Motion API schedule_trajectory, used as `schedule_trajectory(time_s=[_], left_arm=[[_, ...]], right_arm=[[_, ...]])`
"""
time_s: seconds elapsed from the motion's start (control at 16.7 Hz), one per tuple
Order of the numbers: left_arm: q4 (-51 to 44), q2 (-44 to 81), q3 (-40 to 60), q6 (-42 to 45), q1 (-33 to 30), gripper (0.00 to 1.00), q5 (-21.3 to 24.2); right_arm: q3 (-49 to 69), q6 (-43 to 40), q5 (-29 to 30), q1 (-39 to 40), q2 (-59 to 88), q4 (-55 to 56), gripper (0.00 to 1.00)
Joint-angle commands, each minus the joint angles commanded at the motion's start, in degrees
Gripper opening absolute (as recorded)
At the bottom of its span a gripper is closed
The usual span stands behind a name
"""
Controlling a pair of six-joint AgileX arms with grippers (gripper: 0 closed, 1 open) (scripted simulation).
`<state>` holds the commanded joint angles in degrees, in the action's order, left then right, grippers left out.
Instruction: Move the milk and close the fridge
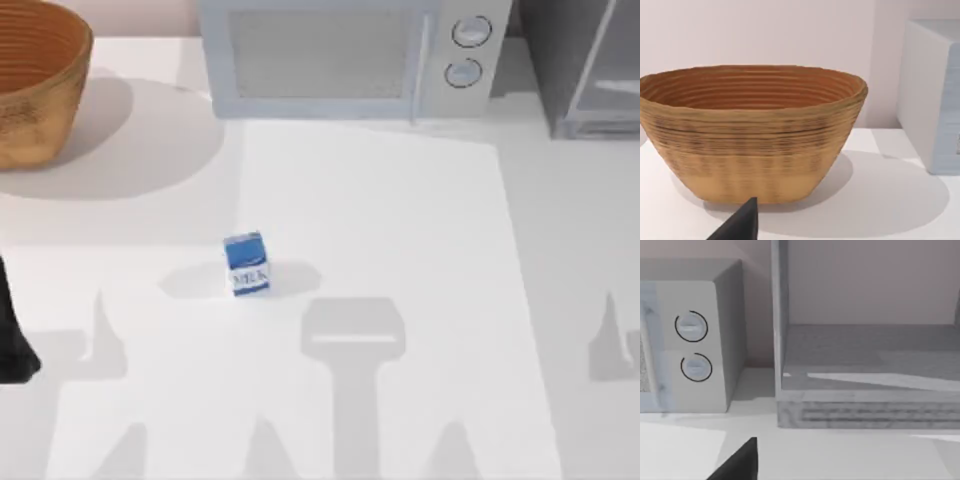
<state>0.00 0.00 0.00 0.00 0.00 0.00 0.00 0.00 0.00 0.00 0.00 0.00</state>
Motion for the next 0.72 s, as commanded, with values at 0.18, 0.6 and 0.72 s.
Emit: schedule_trajectory(time_s=[0.18, 0.6, 0.72], left_arm=[[0.0, 0.0, 0.0, 0.0, 0.0, 1.00, 0.0], [0.0, 0.0, 0.0, 0.0, 0.0, 1.00, 0.0], [0.0, 0.0, 0.0, 0.0, 0.0, 1.00, 0.0]], right_arm=[[0.2, 0.0, 0.8, 0.8, 0.7, 0.8, 1.00], [1.8, 0.2, 20.8, 20.7, 16.8, 18.0, 1.00], [1.8, 0.3, 29.2, 28.9, 23.4, 24.2, 1.00]])
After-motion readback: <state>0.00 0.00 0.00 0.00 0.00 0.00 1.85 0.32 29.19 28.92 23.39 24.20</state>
